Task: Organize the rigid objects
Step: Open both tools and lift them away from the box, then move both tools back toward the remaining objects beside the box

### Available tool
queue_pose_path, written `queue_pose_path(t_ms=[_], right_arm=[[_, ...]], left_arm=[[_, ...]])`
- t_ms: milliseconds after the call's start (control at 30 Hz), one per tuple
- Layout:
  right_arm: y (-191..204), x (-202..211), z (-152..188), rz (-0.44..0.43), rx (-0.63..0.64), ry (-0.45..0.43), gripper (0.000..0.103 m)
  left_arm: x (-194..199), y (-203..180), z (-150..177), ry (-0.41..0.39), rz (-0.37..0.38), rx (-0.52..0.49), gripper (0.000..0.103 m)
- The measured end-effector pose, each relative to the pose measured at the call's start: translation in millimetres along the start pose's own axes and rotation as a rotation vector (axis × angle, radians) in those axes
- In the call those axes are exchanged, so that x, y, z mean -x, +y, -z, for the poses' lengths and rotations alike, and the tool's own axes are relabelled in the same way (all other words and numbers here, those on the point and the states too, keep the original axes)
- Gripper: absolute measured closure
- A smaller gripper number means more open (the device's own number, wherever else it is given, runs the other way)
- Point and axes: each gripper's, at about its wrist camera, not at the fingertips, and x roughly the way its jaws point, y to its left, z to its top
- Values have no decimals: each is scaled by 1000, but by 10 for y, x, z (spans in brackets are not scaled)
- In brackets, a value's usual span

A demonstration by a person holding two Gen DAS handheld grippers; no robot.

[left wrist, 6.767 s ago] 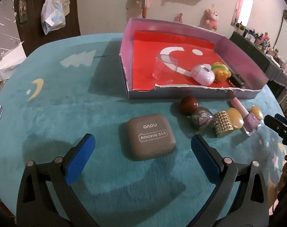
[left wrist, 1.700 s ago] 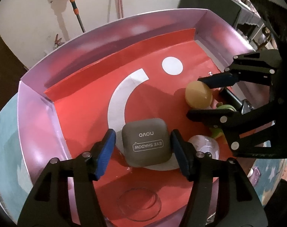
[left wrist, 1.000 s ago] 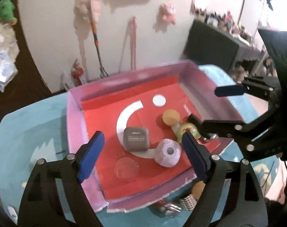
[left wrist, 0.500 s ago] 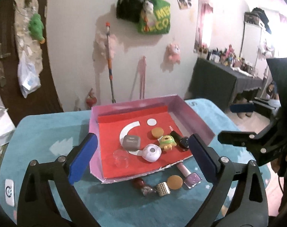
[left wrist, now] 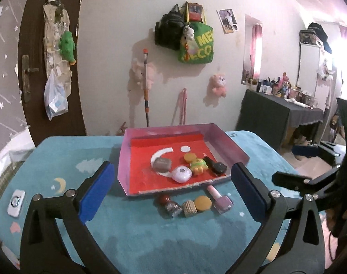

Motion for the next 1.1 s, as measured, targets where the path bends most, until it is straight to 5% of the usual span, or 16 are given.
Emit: queue_pose_path(t_ms=[333, 567, 1100], right_arm=[[114, -50, 677, 100, -21, -22, 0], [104, -284, 1038, 108, -71, 8, 0], [-27, -631, 1349, 108, -153, 81, 0]], left_arm=[[30, -89, 539, 26, -58, 17, 0], [-271, -82, 974, 145, -39, 53, 0], [-565, -27, 1373, 249, -42, 61, 0]])
